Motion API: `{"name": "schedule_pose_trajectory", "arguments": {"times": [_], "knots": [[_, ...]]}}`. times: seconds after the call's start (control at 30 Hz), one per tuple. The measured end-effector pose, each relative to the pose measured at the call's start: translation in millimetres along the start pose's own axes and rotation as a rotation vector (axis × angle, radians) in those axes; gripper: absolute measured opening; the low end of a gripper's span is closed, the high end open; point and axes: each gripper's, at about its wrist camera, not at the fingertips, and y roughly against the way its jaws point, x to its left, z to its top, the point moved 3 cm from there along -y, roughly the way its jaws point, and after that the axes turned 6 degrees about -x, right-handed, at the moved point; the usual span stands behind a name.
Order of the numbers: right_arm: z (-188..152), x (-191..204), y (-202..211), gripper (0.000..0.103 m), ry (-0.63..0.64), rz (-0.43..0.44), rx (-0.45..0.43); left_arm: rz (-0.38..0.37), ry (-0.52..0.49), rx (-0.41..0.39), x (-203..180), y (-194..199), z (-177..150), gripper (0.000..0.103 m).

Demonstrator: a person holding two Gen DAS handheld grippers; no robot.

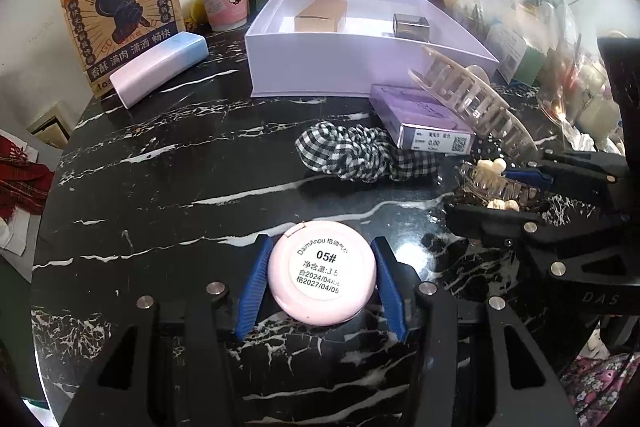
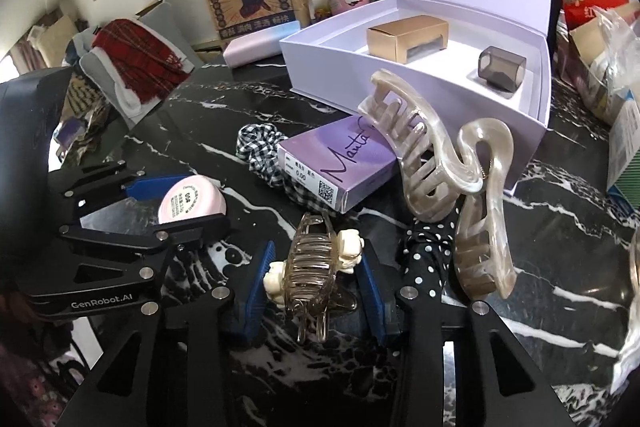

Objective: Organize rigid objects

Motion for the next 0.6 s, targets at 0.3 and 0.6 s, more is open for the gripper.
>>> {"name": "schedule_pose_trajectory", "arguments": {"times": [0.3, 0.6], "knots": [[2, 4, 11, 0.041, -0.005, 0.015, -0.006, 0.002, 0.001, -0.009, -3, 11, 3, 0.050], [6, 4, 34, 0.041, -0.008, 0.022, -0.052, -0.001, -0.002, -0.037, -13, 23, 15, 0.050]]}}
